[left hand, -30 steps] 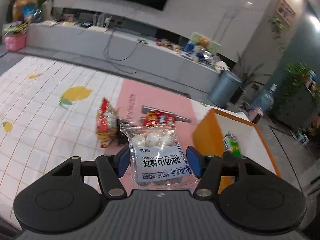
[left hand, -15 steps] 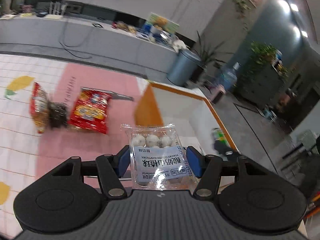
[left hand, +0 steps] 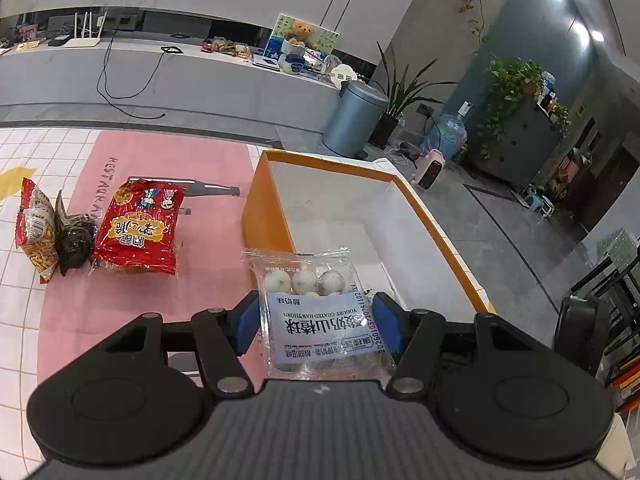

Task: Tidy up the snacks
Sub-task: 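Carry both snacks over the orange box and open both tools to drop them, then move both tools back toward the red chip bag and striped packet, then grasp the red chip bag with the right tool while the left tool grasps the red-white striped packet, then carry the red chip bag over the orange box and open the right tool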

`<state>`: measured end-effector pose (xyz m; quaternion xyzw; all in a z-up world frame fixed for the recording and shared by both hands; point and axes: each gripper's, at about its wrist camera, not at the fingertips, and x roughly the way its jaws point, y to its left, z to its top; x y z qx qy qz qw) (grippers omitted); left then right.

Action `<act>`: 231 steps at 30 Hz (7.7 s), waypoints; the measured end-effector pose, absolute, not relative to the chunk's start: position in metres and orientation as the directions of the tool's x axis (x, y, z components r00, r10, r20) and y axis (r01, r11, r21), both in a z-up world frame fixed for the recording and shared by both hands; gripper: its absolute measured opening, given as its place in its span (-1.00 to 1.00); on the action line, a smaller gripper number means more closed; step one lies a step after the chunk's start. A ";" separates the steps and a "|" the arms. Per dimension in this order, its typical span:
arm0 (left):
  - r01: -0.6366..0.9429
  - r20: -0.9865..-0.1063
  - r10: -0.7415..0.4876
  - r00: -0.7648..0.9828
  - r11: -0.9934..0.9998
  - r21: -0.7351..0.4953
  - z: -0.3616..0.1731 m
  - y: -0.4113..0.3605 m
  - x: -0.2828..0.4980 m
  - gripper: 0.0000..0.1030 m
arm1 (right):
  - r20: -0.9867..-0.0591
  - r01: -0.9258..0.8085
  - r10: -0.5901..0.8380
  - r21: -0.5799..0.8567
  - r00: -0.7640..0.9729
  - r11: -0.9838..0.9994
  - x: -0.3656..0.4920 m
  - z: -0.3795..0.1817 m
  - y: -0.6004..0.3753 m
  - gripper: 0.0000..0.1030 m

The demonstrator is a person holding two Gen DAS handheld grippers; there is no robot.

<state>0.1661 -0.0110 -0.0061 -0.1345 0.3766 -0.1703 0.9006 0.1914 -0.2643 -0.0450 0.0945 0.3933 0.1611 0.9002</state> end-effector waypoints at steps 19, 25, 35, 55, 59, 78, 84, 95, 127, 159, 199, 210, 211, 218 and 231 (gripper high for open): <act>0.180 -0.653 -0.339 0.677 0.937 -0.300 0.013 -0.049 0.185 0.33 | -0.565 0.040 0.161 0.326 0.809 0.944 0.164 -0.014 -0.310 0.10; 0.150 -0.703 -0.300 0.645 0.951 -0.269 0.002 -0.085 0.219 0.33 | -0.577 0.058 0.138 0.308 0.805 0.950 0.168 -0.017 -0.318 0.10; 0.051 -0.739 -0.131 0.661 0.990 -0.130 -0.028 -0.118 0.248 0.33 | -0.580 0.070 0.143 0.328 0.802 0.942 0.172 -0.020 -0.331 0.10; 0.007 -0.714 -0.115 0.690 0.988 -0.153 -0.007 -0.105 0.239 0.50 | -0.599 0.089 0.126 0.316 0.791 0.945 0.175 -0.023 -0.328 0.12; 0.003 -0.703 -0.120 0.701 0.986 -0.165 0.003 -0.095 0.231 0.50 | -0.601 0.094 0.117 0.308 0.790 0.947 0.175 -0.024 -0.326 0.12; 0.016 -0.753 -0.139 0.643 0.985 -0.169 0.008 -0.052 0.199 0.50 | -0.591 0.053 0.121 0.267 0.797 0.962 0.170 -0.019 -0.295 0.22; 0.010 -0.767 -0.103 0.634 0.992 -0.125 0.014 -0.035 0.179 0.50 | -0.581 0.015 0.170 0.300 0.796 0.954 0.165 -0.015 -0.281 0.25; -0.025 -0.770 -0.053 0.636 0.996 -0.089 0.033 0.017 0.156 0.50 | -0.502 -0.151 0.371 0.425 0.781 0.892 0.162 0.002 -0.232 0.28; -0.140 -0.738 -0.093 0.668 0.959 -0.247 -0.066 0.165 0.166 0.52 | -0.510 -0.315 0.339 0.136 0.790 0.939 0.218 -0.079 -0.078 -0.01; -0.206 -0.772 -0.099 0.628 0.935 -0.287 -0.086 0.174 0.180 0.52 | -0.499 -0.333 0.431 0.277 0.752 0.901 0.252 -0.097 -0.076 -1.00; -0.323 -0.813 0.041 0.580 0.928 -0.184 -0.073 0.203 0.268 -0.24 | -0.443 -0.162 0.380 0.453 0.812 0.876 0.274 -0.072 -0.072 0.94; -0.225 -0.824 0.081 0.561 0.973 -0.058 -0.071 0.204 0.233 -0.11 | -0.552 -0.066 0.287 0.384 0.783 0.921 0.303 -0.065 -0.030 0.94; -0.223 -0.823 0.093 0.560 0.974 -0.042 -0.072 0.203 0.234 -0.02 | -0.566 -0.074 0.274 0.350 0.778 0.934 0.307 -0.066 -0.022 0.94; -0.256 -0.862 0.048 0.504 0.962 -0.096 -0.092 0.209 0.243 -0.03 | -0.633 -0.055 0.136 0.146 0.762 0.988 0.332 -0.077 0.014 0.94; -0.278 -0.864 0.013 0.503 0.949 -0.148 -0.088 0.218 0.242 -0.15 | -0.653 -0.003 0.074 0.108 0.753 0.994 0.338 -0.098 0.027 0.60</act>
